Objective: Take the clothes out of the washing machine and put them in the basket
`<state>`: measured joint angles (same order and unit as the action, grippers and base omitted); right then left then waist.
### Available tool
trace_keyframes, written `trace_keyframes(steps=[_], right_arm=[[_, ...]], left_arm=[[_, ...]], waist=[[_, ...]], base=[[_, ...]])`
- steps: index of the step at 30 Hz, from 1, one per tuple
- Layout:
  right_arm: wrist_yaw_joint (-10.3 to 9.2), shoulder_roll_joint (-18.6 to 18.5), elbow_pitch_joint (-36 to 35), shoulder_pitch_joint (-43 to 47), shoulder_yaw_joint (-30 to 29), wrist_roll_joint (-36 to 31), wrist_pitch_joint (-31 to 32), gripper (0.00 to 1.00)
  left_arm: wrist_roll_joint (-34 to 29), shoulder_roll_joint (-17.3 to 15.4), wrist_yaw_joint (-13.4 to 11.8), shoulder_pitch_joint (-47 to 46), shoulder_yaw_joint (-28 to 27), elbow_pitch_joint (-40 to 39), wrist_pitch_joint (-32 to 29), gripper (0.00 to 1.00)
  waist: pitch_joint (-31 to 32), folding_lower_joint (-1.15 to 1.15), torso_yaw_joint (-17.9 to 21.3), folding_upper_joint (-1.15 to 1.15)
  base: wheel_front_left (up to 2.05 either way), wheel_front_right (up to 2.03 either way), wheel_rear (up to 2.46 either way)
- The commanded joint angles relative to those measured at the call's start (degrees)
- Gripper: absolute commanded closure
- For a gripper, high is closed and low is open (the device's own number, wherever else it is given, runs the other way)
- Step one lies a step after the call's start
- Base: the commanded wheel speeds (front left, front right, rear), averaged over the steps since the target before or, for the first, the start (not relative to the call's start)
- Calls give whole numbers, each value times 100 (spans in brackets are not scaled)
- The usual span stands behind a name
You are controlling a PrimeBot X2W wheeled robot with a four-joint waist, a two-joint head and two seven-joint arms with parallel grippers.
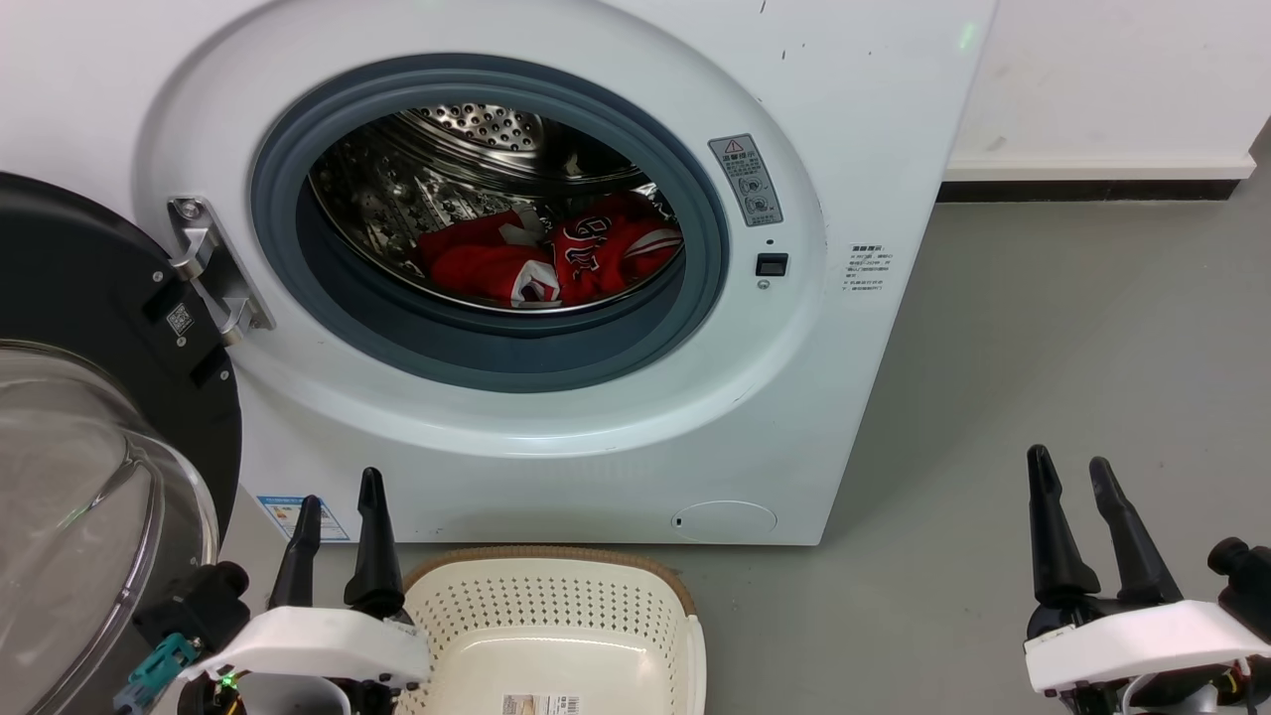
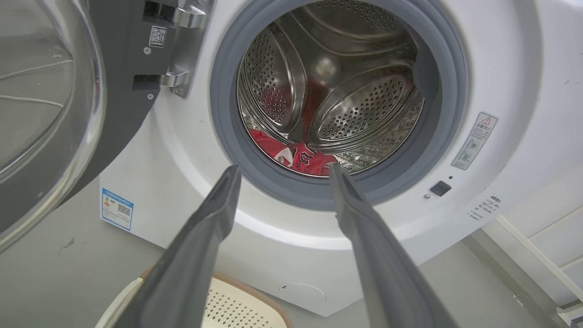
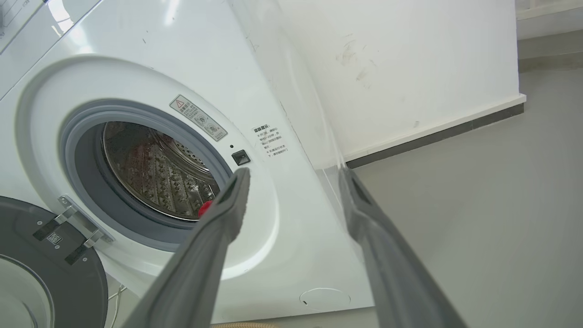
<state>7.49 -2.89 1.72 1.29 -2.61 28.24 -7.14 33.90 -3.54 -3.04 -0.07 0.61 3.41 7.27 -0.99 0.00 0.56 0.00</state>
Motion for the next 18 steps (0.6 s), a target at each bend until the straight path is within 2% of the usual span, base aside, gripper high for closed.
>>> trace_keyframes(steps=[1,18], right_arm=[[0,-3,-98,-9,10,-135,-55,0],[0,-1,-244,146,65,-1259,-307,0]], left_arm=[[-120,-51,16,17,5,-86,39,0],[-1108,-17,199,162,-72,-179,290,0]], waist=[[-1,0,-1,0],[-29,0,-3,0]], base=[[0,0,0],[0,0,0]])
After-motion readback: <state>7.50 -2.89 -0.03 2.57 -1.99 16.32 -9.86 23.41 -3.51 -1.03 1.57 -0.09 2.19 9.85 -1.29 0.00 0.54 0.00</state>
